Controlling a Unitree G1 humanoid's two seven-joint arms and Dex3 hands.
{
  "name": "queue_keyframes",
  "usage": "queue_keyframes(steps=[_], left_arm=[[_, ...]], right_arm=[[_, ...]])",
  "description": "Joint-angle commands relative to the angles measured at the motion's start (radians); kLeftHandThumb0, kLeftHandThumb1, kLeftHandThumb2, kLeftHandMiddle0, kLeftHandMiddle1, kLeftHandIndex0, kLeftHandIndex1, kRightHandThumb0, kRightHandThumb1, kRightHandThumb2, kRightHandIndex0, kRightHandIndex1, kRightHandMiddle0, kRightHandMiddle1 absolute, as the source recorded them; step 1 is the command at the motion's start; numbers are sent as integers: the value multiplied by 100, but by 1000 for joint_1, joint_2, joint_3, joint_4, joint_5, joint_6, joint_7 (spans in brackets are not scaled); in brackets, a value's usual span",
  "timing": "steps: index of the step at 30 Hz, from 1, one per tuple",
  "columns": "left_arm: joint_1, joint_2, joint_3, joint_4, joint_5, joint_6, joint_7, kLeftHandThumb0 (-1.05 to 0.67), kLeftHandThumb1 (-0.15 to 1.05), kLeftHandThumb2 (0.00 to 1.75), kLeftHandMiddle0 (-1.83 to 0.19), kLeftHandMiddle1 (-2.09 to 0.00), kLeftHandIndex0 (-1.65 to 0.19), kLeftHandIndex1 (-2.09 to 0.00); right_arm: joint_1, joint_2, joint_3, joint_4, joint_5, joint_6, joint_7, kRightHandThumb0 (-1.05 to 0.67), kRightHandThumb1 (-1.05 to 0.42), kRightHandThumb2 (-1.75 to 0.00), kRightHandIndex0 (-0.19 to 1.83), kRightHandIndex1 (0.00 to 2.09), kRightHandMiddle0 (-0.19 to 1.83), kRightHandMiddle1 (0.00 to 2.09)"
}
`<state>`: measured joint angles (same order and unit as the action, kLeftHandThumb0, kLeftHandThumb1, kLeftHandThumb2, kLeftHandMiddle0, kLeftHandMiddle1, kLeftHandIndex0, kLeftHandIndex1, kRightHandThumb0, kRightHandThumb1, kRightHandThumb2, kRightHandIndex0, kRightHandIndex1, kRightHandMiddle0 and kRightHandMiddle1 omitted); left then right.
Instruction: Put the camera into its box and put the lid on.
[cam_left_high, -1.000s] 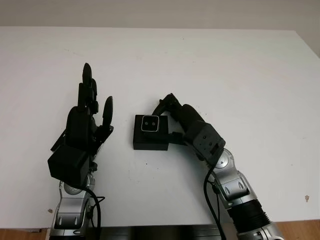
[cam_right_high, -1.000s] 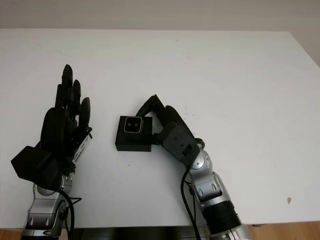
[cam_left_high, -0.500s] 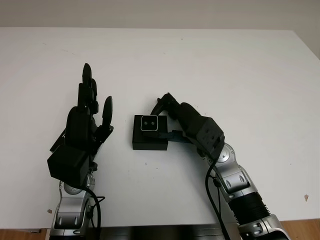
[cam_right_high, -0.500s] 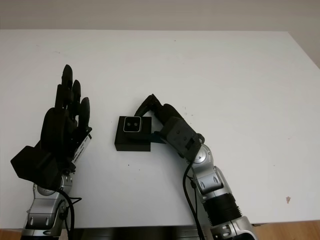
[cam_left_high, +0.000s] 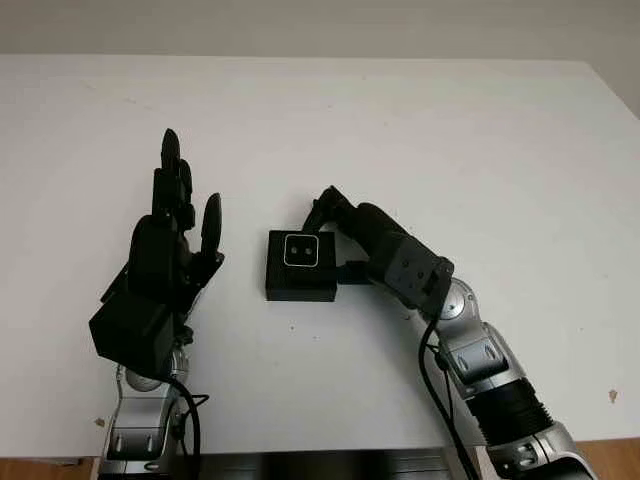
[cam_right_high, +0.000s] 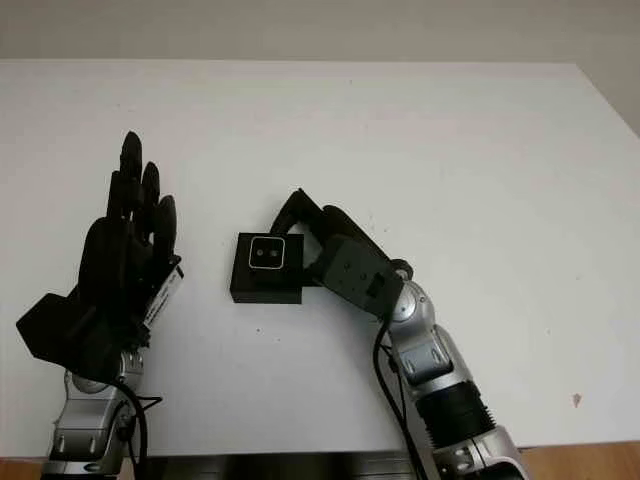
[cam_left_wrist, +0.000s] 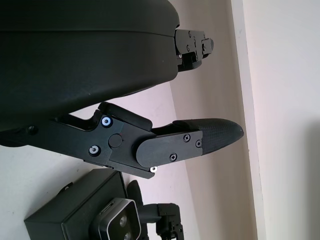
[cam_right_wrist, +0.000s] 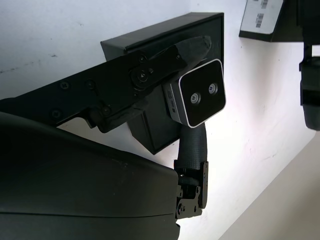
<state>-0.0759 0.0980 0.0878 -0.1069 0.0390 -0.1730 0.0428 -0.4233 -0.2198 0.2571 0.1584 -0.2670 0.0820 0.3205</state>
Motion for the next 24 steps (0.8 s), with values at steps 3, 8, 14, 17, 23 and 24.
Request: queue_keyframes(steps=[3,8,14,17,23,24], left_arm=[[9,0,4,-15,2,-10,0,-72,105,57,6,-5,6,-5],[11,-4,1,-19,7,-11,7,-72,105,56,6,-6,6,-6],[14,-6,0,-26,1,-4,4,-72,105,56,6,-5,6,-6],[14,-8,2,-20,-5,-13,4,-71,105,56,6,-5,6,-6],[16,-5,-1,-24,5,-10,5,-71,105,56,6,-5,6,-5],[16,-7,0,-25,2,-8,5,-71,105,57,6,-5,7,-5]], right_arm=[[23,-22,17,11,-11,-17,18,-45,-105,-7,19,7,18,198],[19,-41,26,14,-29,-47,21,-47,-105,-6,20,8,20,196],[28,-46,21,9,-24,-78,34,-54,-104,-6,12,4,-8,162],[34,-52,23,2,-33,-95,31,-59,-102,-5,4,1,-15,118],[46,-58,24,-2,-59,-153,-5,-59,-102,-6,-3,1,-16,100],[48,-59,23,-5,-63,-157,-7,-58,-102,-6,-3,1,-16,99]])
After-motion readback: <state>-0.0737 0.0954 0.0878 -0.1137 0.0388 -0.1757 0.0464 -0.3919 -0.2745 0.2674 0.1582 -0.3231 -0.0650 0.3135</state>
